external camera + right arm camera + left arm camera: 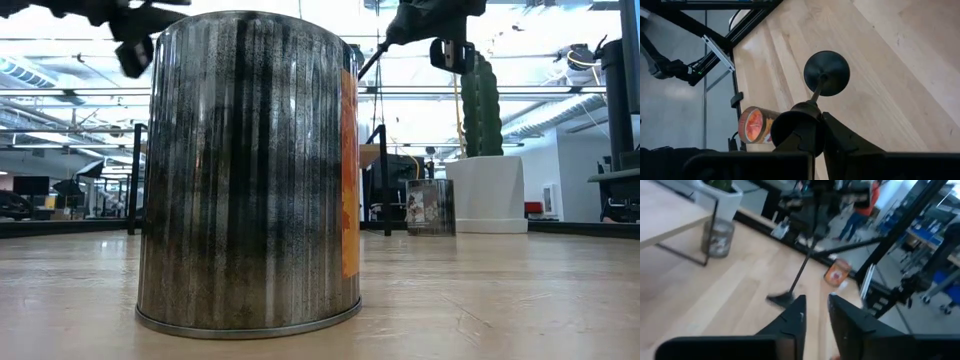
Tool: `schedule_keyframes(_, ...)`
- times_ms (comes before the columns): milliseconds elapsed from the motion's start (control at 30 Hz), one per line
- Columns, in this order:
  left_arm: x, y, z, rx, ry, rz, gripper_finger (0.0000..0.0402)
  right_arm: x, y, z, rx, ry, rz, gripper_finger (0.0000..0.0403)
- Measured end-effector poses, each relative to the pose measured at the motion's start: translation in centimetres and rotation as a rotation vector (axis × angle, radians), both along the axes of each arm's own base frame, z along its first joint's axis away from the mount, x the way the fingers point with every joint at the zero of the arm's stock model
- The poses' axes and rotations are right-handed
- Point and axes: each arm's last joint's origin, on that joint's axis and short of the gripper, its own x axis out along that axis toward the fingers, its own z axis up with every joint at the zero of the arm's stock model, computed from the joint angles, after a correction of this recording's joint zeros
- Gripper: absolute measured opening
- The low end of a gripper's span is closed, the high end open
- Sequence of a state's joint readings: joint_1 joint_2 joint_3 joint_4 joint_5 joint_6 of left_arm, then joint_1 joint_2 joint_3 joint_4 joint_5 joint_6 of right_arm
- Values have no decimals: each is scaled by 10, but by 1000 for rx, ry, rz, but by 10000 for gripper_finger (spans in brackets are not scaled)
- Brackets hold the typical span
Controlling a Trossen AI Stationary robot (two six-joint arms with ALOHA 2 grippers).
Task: Pick & Place candle stick holders
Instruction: Put the black candle holder on the shelf
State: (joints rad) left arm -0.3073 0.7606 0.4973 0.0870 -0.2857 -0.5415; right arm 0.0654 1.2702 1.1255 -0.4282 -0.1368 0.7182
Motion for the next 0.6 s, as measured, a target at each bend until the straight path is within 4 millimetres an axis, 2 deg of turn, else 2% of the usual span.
schedule_keyframes(200, 28, -9, -5, 59, -83, -28, 157, 3, 1, -2, 2, -6, 58, 5)
schedule_keyframes(300, 43, -14, -9, 97, -70, -40, 177, 5, 2, -5, -12, 4, 77, 5)
schedule_keyframes(600, 94, -30, -2, 181, 55, -57, 186, 15, 5, -5, -19, -69, 180, 5)
